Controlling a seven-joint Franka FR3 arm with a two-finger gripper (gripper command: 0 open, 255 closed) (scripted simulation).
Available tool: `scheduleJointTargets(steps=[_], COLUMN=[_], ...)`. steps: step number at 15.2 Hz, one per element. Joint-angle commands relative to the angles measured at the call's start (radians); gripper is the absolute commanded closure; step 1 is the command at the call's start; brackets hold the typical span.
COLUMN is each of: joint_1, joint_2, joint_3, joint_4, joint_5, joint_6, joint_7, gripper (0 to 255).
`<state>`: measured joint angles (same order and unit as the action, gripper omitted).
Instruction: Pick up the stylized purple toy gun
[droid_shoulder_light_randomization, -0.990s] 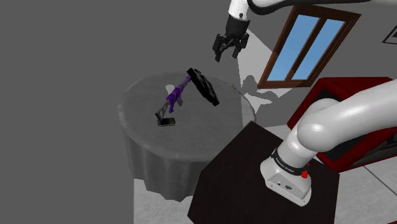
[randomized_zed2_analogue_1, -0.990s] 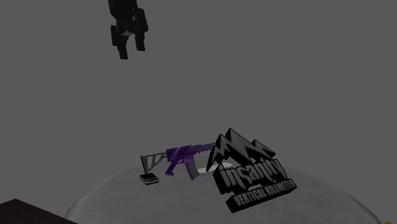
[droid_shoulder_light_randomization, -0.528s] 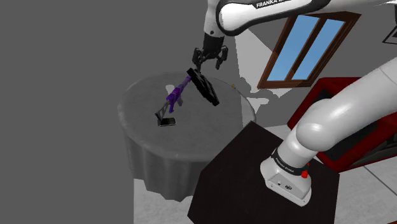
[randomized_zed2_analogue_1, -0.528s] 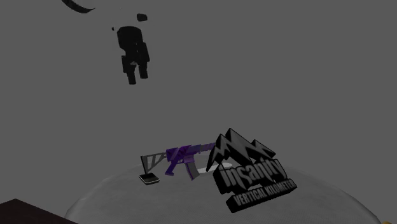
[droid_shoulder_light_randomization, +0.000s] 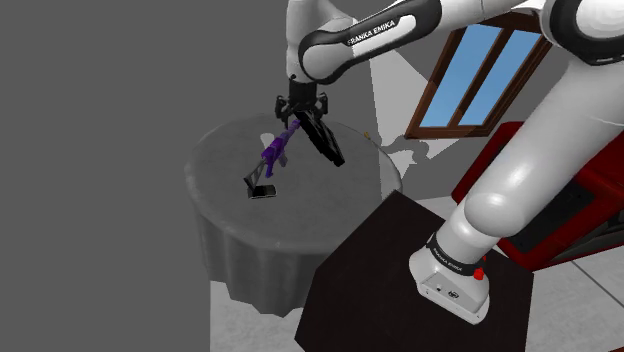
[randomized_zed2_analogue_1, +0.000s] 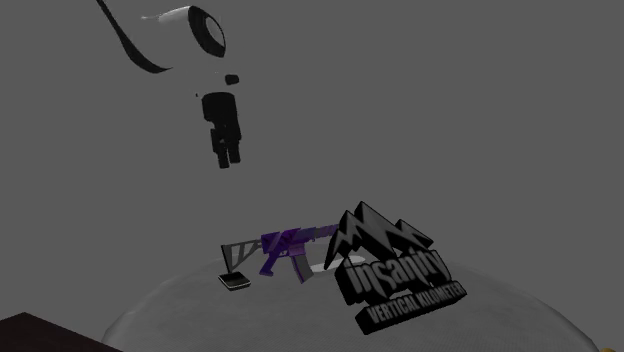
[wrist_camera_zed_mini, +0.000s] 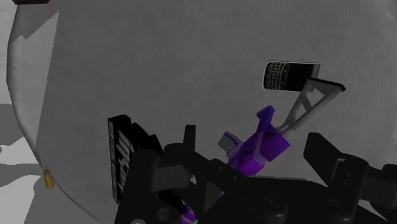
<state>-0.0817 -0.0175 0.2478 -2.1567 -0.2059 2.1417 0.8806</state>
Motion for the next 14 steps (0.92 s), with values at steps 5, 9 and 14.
scheduleJointTargets(steps=[5,9,14], joint_1=[0.019,0.047,0.082], joint_2=[0.250,0.418,0.631], joint_3=[-0.008,-0.034,-0.074], joint_4=[0.163,0.304,0.514], joint_5=[-0.090,-0.129,-0.147], joint_6=[0.025,0.017,-0.015], joint_7=[0.195,0.297,0.391], gripper=[0,0,0])
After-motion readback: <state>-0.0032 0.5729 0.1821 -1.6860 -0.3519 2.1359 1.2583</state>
